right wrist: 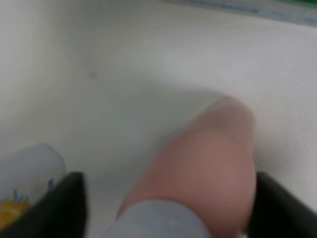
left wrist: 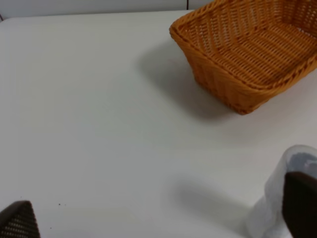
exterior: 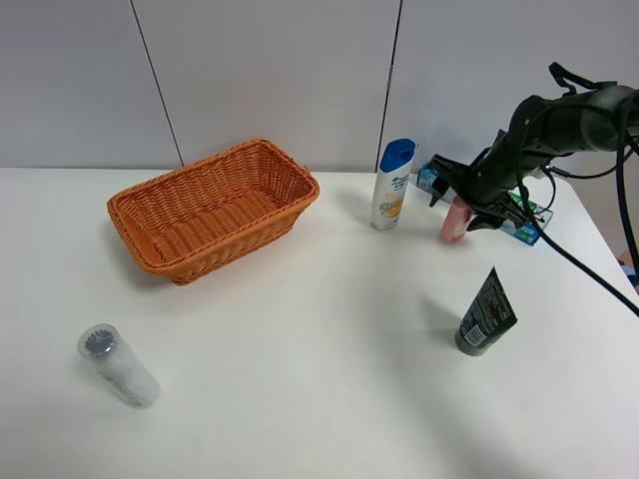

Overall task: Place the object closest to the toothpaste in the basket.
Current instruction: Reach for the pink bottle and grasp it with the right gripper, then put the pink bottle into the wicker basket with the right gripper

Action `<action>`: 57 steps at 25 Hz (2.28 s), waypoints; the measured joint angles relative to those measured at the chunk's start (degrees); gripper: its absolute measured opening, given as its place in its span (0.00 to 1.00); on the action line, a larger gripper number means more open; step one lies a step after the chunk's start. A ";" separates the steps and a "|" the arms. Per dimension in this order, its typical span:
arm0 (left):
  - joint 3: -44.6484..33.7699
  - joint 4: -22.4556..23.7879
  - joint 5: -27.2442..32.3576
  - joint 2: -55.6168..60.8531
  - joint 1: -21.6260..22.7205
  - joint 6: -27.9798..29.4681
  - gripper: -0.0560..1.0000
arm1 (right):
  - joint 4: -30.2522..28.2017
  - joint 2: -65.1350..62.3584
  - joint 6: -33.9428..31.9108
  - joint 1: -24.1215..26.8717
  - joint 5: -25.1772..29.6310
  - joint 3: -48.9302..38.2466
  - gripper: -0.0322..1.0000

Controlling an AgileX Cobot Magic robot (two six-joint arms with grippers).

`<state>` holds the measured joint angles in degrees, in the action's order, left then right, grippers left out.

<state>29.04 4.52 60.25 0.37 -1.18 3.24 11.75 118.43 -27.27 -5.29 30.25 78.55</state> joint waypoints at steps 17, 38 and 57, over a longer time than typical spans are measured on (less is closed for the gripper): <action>0.00 0.00 0.00 0.00 0.00 0.00 0.99 | -5.64 -10.64 3.39 0.66 -1.33 0.00 0.36; 0.00 0.00 0.00 0.00 0.00 0.00 0.99 | -2.83 1.31 28.14 -24.98 -5.98 28.00 0.36; 0.00 0.00 0.00 0.00 0.00 0.00 0.99 | 0.10 10.45 32.10 -30.42 -4.99 34.63 0.82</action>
<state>29.04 4.52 60.25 0.37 -1.18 3.24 11.85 128.88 4.83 -35.71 25.26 113.19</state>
